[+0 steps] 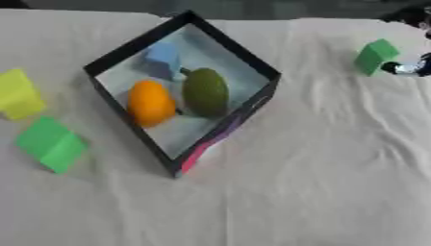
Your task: Pick up objects on the table and place them in the box.
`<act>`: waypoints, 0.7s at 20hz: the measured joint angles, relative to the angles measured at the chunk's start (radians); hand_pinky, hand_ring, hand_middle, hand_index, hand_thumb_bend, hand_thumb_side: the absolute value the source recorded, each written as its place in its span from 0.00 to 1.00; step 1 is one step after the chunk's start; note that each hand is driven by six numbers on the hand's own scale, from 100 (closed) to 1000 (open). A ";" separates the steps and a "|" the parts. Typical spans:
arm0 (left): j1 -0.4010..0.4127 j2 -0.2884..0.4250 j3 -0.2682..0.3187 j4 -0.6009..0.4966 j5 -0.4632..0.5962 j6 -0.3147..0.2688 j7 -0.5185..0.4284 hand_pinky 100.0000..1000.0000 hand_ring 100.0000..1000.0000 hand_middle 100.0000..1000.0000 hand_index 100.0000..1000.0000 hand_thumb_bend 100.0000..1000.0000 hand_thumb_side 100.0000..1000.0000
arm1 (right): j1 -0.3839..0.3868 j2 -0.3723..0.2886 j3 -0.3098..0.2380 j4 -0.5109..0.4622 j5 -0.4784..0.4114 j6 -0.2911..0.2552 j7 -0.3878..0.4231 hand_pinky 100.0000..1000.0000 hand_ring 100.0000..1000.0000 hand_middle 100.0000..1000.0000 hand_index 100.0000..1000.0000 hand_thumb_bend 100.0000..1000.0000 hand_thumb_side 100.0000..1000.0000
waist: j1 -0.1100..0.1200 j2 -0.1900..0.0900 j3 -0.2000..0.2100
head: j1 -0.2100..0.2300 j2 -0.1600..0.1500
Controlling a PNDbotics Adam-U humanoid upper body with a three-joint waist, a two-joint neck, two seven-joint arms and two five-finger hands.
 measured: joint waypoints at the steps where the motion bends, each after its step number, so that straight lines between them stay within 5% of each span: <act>1: -0.001 0.000 0.000 0.000 -0.001 -0.002 -0.001 0.79 0.61 0.71 0.71 0.00 0.53 | 0.000 0.000 -0.002 0.000 0.007 0.002 -0.005 0.87 0.90 0.84 1.00 0.37 0.74 | -0.001 0.002 0.003 | 0.000 -0.002; 14: -0.003 0.000 -0.002 -0.001 -0.011 -0.009 -0.004 0.79 0.61 0.71 0.71 0.00 0.53 | 0.018 -0.007 -0.017 0.014 0.072 0.027 -0.057 0.86 0.90 0.84 1.00 0.37 0.74 | -0.009 0.018 0.020 | -0.005 -0.010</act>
